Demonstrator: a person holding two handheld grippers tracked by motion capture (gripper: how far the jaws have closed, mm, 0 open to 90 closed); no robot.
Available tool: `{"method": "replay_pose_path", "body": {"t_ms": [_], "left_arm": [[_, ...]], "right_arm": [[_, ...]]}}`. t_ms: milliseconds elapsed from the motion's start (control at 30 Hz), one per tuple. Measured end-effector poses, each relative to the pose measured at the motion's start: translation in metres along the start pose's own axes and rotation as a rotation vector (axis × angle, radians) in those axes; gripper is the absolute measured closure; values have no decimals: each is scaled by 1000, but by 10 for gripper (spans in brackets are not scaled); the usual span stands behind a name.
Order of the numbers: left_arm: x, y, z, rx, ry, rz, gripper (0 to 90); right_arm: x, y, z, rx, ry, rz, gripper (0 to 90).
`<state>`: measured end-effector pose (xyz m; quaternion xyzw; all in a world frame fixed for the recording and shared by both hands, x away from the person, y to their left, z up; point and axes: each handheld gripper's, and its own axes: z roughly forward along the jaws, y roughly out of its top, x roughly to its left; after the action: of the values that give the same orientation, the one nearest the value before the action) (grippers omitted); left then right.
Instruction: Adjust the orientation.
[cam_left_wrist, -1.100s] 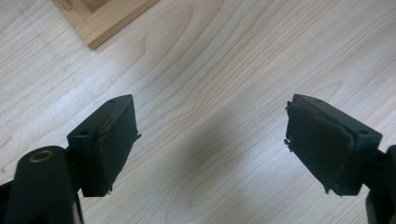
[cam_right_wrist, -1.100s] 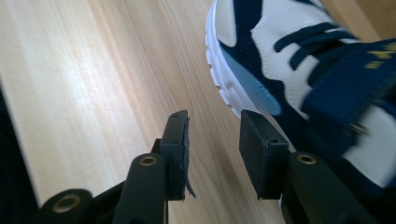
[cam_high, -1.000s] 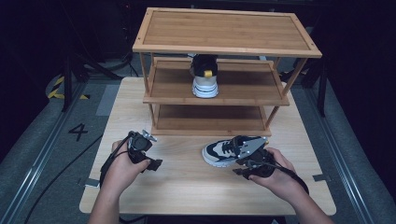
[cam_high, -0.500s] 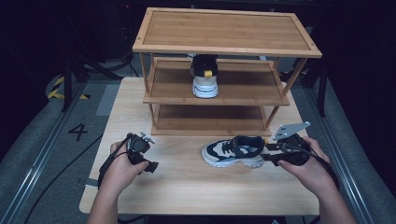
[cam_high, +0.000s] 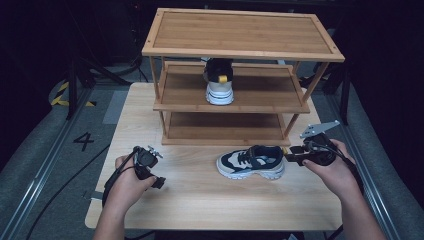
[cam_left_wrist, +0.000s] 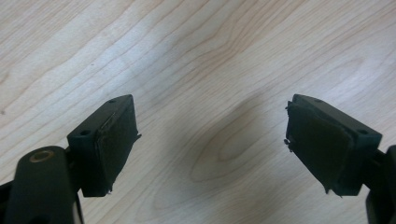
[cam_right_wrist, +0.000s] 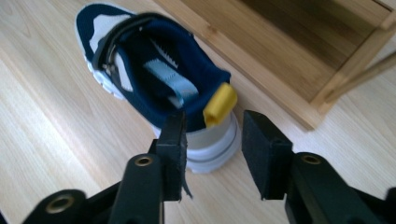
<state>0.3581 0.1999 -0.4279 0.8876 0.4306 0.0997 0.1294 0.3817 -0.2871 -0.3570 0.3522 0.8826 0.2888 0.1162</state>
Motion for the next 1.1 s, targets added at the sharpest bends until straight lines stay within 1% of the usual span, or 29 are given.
{"method": "replay_pose_path", "body": {"t_ms": [33, 67, 100, 133, 167, 200, 233, 267, 300, 333, 367, 433, 467, 500, 533, 567, 600, 700, 733, 767, 800, 833, 933, 967, 1033, 1067, 1100], "left_arm": [[0, -1, 0, 9, 22, -3, 170], [0, -2, -1, 13, 34, -5, 170], [0, -3, -2, 9, 37, -6, 171], [0, -4, -2, 5, 26, -18, 171], [1, -5, -3, -2, 24, -17, 171], [1, -6, -3, -6, 16, -22, 170], [0, -7, -3, -6, 16, -24, 171], [0, -7, -3, -4, 13, -28, 171], [0, -8, -4, 1, 18, -23, 171], [1, -8, -4, -4, 32, -12, 171], [1, -9, -5, -6, 27, -20, 171], [0, -8, -5, -5, 17, -25, 171], [-1, -7, -5, -10, 17, -21, 171], [-1, -6, -5, -7, 14, -16, 171], [-2, -5, -5, -10, 8, -9, 171], [-2, -4, -5, -12, 9, -8, 171], [-3, -3, -5, -12, -2, -7, 171], [-3, 2, -4, -14, -6, 5, 171], [-3, 4, -3, -10, -18, -4, 171], [-2, 5, -2, -9, -13, 1, 170], [-2, 6, -2, -7, -10, 3, 171], [-2, 8, -1, -6, -17, 5, 172], [-3, 13, -2, -11, -15, 25, 172], [-3, 15, -2, -13, -20, 28, 172], [-5, 17, -2, -17, -24, 33, 171], [-5, 17, -2, -17, -24, 33, 171], [-5, 18, -2, -17, -31, 41, 171]], "right_arm": [[0, 2, 2, -5, -7, 1, 647], [0, 2, 2, -5, -7, 1, 647], [-1, 3, 3, -5, -8, 4, 650], [0, 6, 8, 3, 9, 2, 667], [0, 6, 8, 3, 9, 2, 667], [1, 8, 11, 5, 14, 3, 686], [2, 9, 14, 17, 19, 6, 771], [2, 9, 14, 17, 19, 6, 771], [1, 10, 14, 7, 38, 5, 841], [1, 10, 12, 6, 18, -6, 876], [1, 10, 10, 11, 9, -6, 886], [2, 9, 9, 16, 9, -22, 896], [3, 9, 8, 25, 7, -23, 897], [4, 8, 7, 35, 11, -36, 897], [7, 8, 4, 40, 17, -35, 897], [9, 7, 1, 38, 24, -51, 897], [12, 7, -2, 42, 31, -55, 898], [26, 2, -14, 54, 68, -95, 897], [31, 1, -16, 63, 78, -108, 897], [36, -1, -18, 77, 84, -122, 897], [41, -2, -19, 92, 91, -137, 897], [46, -3, -20, 105, 101, -153, 897], [62, -7, -21, 147, 147, -196, 896], [66, -7, -21, 158, 158, -202, 896], [78, -8, -21, 184, 184, -235, 896], [78, -8, -21, 184, 184, -235, 896], [82, -9, -21, 189, 199, -248, 896]]}}
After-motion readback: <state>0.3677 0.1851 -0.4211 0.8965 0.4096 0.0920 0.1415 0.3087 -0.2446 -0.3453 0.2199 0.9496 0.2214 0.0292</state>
